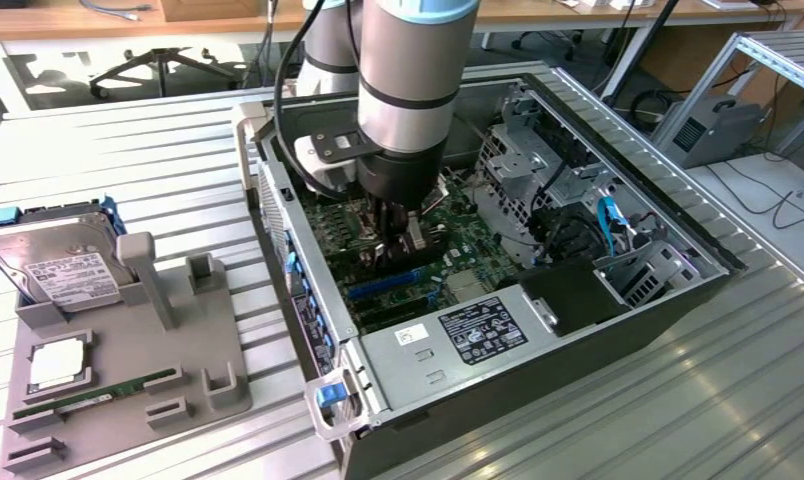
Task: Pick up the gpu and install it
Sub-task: 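Insert the gpu into the slot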
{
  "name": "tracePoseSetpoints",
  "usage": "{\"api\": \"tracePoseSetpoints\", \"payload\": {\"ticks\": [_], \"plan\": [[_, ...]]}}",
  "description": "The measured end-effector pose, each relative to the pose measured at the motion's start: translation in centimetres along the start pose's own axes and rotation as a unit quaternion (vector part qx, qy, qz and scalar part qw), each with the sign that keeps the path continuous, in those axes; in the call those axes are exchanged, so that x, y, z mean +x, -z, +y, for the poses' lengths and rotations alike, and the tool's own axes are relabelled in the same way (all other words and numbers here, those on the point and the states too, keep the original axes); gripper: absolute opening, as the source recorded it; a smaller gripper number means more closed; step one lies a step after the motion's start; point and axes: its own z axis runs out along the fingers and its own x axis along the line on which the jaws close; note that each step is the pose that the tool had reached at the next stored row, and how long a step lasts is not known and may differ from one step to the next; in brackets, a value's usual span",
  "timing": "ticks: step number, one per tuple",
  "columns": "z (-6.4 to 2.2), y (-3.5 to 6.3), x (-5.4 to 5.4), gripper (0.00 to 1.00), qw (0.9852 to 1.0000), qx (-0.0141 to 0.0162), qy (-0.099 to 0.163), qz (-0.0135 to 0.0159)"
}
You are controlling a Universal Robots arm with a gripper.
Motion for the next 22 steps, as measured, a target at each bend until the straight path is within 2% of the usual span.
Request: {"api": "tracePoseSetpoints", "payload": {"ticks": [2, 3, 4, 9, 22], "plan": [[0.0, -0.01, -0.01, 0.27, 1.0, -0.001, 0.0, -0.0001], [-0.01, -0.04, -0.01, 0.27, 1.0, -0.004, 0.0, -0.0002], [0.02, -0.01, 0.01, 0.27, 0.9999, -0.0129, 0.0, 0.0005], [0.0, -0.04, 0.0, 0.27, 0.9999, -0.0127, 0.0, 0.0004], [-0.12, -0.89, 0.12, 0.27, 0.9999, -0.0127, 0.0, 0.0003]]}}
